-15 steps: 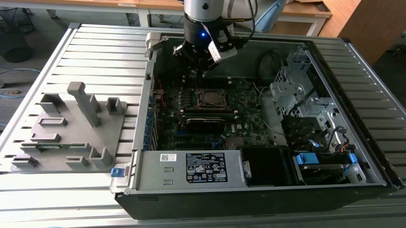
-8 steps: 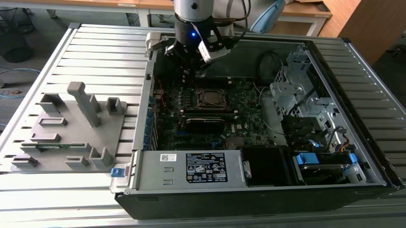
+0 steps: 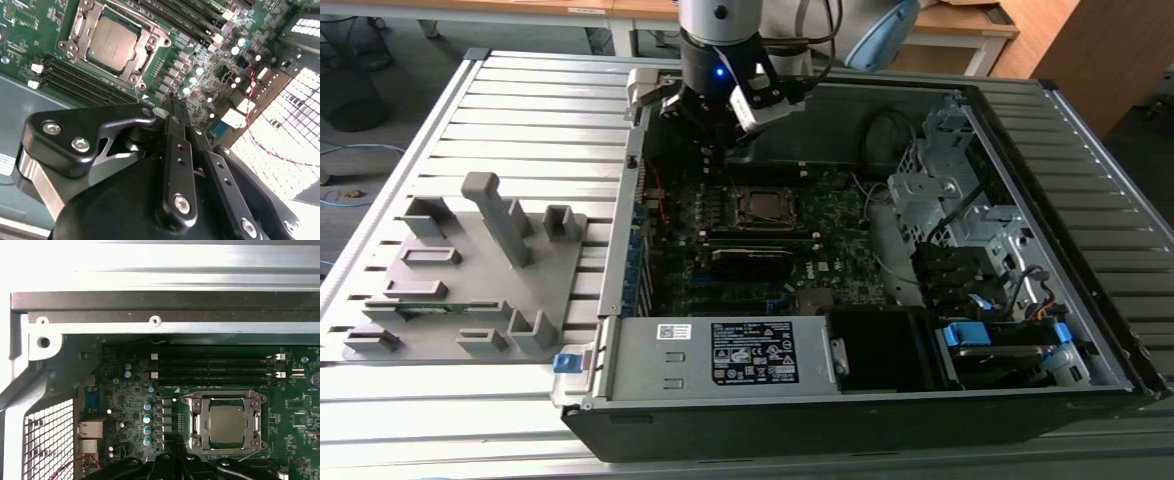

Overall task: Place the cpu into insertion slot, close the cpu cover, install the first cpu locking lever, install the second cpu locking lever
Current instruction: 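Install the first cpu locking lever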

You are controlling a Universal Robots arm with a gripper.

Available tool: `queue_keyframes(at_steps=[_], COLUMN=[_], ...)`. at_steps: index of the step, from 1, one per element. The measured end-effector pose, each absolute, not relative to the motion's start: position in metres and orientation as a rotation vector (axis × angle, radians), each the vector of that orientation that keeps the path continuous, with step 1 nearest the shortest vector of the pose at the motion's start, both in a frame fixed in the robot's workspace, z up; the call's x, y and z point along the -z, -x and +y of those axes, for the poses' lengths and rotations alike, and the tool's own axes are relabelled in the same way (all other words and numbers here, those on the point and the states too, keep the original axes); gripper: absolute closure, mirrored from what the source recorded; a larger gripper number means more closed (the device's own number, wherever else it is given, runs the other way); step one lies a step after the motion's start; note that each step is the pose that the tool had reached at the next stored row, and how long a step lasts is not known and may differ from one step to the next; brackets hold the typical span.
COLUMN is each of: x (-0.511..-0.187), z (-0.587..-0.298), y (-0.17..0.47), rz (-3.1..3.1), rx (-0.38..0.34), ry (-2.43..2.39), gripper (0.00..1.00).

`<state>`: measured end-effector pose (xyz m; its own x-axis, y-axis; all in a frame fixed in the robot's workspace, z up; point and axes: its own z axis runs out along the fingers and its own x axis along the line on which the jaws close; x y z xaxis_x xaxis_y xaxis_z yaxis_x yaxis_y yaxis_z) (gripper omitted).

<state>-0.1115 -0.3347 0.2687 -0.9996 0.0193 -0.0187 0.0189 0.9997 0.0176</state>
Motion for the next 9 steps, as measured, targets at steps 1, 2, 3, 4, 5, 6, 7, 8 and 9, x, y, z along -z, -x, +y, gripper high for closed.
queue_keyframes(at_steps=[1,2,3,4,5,6,7,8,9], x=[-0.2686,-0.2686,-0.2687,-0.2687,-0.2687,-0.2686,-0.2686,-0.2686,-0.2686], z=[-0.3347,-0.3347,-0.3347,-0.3347,-0.3348,-0.3348,-0.3347,-0.3347,-0.3348], y=[0.1120,0.1124,0.1128,0.1128,0.1128,0.1130,0.1132,0.1132,0.1132], rz=[3.122,3.122,3.123,3.123,3.122,3.122,3.122,3.122,3.122], rx=[-0.027,-0.027,-0.027,-0.027,-0.027,-0.027,-0.027,-0.027,-0.027], ry=[-0.030,-0.030,-0.030,-0.031,-0.037,-0.046,-0.049,-0.049,-0.049], gripper=[0.90,0.90,0.90,0.90,0.90,0.90,0.90,0.90,0.90])
